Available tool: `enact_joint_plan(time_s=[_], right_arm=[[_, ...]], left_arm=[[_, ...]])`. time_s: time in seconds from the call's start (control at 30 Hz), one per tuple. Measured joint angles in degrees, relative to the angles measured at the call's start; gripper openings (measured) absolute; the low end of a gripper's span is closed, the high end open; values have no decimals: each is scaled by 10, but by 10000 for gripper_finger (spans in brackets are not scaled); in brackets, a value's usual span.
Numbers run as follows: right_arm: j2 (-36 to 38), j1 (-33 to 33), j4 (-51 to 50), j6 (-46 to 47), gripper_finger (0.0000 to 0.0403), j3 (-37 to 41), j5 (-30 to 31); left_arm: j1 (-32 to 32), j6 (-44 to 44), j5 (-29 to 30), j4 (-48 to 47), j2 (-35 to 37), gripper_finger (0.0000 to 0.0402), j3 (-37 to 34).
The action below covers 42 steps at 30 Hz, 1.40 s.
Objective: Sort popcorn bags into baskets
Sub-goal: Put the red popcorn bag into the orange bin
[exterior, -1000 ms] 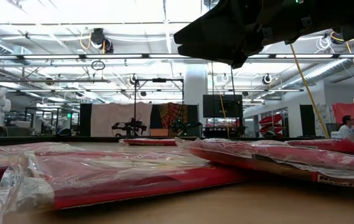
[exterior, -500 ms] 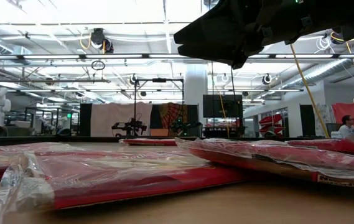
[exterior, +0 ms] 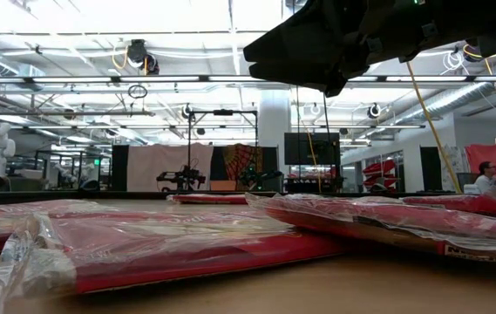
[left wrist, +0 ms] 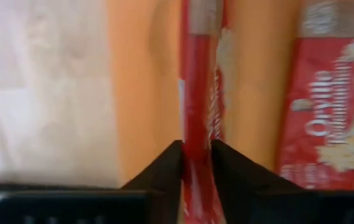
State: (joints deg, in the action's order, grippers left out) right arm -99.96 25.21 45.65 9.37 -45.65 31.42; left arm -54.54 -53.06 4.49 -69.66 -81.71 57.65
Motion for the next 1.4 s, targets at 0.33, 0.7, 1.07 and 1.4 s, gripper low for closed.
enact_joint_plan(time_s=[0.33,0.7,1.07,1.4], right_arm=[[0,0,0,0,173,0,0],[6,0,-13,20,173,0,41],[113,3,-295,154,173,0,77],[208,30,-589,396,173,0,57]], left_arm=[[7,-32,61,-61,0,216,0],[35,-135,136,-59,0,158,5],[37,-131,373,51,0,120,33],[79,66,496,261,0,120,33]])
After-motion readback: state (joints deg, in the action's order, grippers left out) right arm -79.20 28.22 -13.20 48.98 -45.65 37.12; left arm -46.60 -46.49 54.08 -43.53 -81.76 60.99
